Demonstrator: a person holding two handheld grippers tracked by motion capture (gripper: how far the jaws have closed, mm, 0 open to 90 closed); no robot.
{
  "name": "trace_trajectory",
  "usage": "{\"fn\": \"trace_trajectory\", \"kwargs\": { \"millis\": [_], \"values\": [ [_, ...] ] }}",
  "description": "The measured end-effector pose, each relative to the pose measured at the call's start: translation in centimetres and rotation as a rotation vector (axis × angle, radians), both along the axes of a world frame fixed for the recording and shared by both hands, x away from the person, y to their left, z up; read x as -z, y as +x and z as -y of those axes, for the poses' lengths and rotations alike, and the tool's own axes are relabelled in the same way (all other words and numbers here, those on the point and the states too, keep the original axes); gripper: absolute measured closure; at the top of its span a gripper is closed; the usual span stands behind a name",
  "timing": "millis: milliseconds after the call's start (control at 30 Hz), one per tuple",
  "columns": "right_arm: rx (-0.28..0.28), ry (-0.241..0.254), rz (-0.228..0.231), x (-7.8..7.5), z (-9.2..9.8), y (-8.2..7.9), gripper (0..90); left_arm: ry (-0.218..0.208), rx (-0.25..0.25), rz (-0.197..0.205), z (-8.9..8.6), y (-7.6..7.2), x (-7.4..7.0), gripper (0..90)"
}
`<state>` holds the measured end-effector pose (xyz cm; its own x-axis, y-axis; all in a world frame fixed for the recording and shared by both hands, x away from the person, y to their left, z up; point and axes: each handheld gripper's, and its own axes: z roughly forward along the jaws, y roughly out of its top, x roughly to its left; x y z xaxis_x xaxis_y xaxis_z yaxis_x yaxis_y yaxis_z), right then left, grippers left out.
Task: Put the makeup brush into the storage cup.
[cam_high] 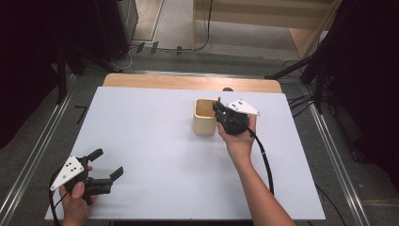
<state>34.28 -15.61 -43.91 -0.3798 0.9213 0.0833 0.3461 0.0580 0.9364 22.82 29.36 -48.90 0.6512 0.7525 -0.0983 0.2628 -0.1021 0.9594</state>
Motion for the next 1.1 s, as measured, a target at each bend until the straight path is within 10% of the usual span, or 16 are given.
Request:
{"fn": "trace_trajectory", "kwargs": {
  "millis": [333,1100],
  "values": [
    [-0.067,0.019,0.001,-0.3,1.9,-2.3,0.8,-0.004,0.004,0.001,0.1,0.0,0.0,0.0],
    [-0.038,-0.010,0.001,3.9,8.1,-9.4,0.0,0.005,0.016,0.014,0.8,-0.3,-0.3,0.0]
  ]
}}
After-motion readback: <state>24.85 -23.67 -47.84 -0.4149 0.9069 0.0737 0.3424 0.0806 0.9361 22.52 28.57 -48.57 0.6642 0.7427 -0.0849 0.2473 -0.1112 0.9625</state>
